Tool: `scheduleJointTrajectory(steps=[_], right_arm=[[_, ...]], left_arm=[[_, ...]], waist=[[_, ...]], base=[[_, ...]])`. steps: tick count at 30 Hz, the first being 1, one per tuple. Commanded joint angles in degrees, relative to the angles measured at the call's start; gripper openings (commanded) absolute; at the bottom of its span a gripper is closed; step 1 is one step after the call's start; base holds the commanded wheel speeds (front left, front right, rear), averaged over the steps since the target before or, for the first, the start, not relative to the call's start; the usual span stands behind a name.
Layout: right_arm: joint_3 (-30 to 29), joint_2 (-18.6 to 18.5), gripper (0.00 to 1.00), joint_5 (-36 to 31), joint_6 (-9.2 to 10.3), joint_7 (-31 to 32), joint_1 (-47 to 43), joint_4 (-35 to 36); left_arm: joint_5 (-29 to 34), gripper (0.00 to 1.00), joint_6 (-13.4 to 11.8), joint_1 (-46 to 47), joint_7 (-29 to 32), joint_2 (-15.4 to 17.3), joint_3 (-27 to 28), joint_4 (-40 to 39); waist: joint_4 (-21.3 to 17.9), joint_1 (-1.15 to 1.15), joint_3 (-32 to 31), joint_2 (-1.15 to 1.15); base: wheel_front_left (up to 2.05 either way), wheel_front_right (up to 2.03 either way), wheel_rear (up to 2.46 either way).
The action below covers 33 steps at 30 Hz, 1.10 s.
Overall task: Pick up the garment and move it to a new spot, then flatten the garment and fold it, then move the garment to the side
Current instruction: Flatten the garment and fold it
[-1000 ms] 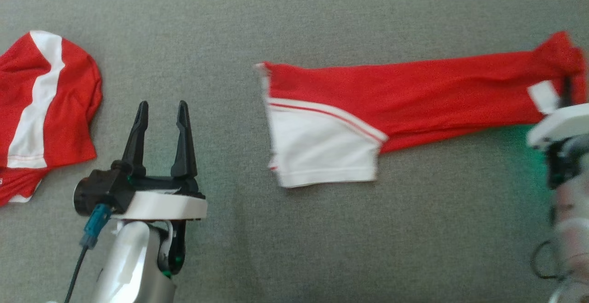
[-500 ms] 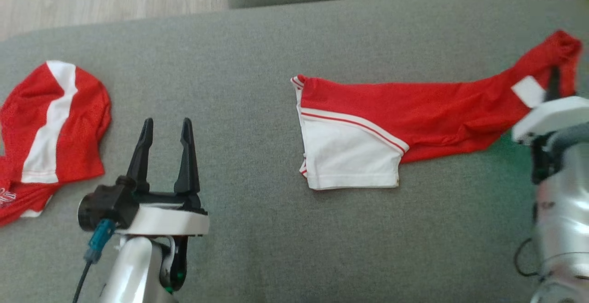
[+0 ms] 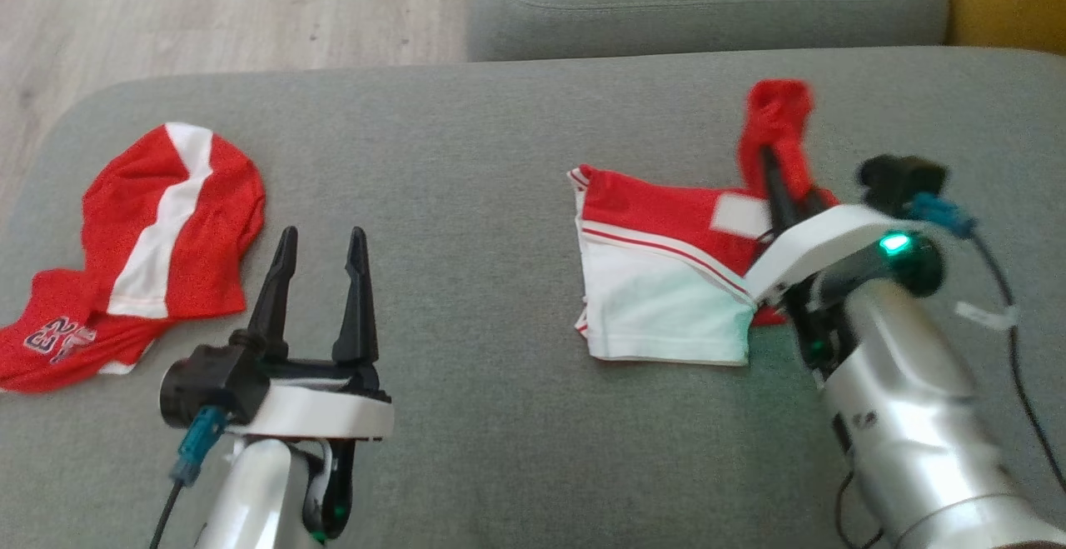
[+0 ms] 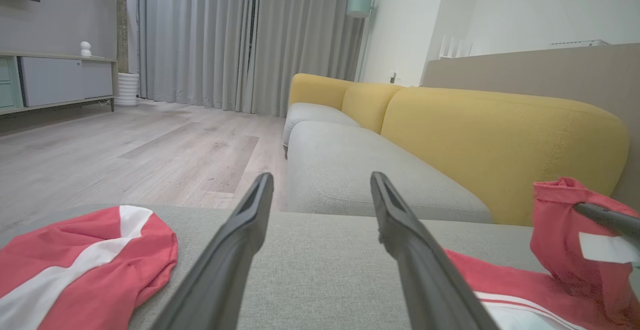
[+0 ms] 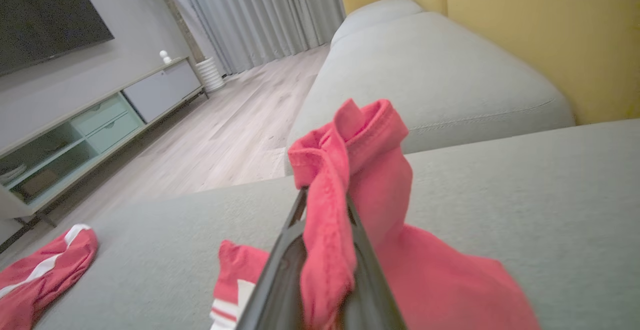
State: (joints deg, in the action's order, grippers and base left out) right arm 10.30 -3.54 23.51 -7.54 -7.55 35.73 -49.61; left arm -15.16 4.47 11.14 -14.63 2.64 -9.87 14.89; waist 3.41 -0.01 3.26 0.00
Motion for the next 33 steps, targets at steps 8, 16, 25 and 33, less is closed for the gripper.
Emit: scheduleJointTrajectory(steps=[8, 16, 25, 33], right_arm=[[15.20, 0.66, 0.00, 9.80, 0.05, -0.83, -1.24, 1.06], [20.72, 0.66, 0.00, 12.83, 0.05, -2.37, -0.05, -4.99], [32.55, 0.66, 1.00, 20.98, 0.05, -1.04, -0.64, 3.32], [32.38, 0.66, 1.00, 15.47, 0.05, -6.55, 4.11, 2.81]], left_arm=[[-0.60, 1.00, -0.49, 1.50, -0.37, 0.24, 0.21, -1.30], [-0.91, 1.00, -0.68, 1.66, -0.37, 0.24, -0.03, -1.14], [-1.02, 1.00, -0.96, 1.79, -0.37, 0.24, 0.24, -0.99], [-0.88, 1.00, -0.94, 1.62, -0.37, 0.24, 1.06, -2.22]], waist=[[4.47, 0.01, 0.33, 0.00], [6.63, 0.01, 1.45, 0.00], [5.35, 0.01, 1.50, 0.00], [1.32, 0.01, 0.45, 0.00]], base=[[0.00, 0.00, 0.00], [0.00, 0.00, 0.00], [0.00, 0.00, 0.00], [0.00, 0.00, 0.00]])
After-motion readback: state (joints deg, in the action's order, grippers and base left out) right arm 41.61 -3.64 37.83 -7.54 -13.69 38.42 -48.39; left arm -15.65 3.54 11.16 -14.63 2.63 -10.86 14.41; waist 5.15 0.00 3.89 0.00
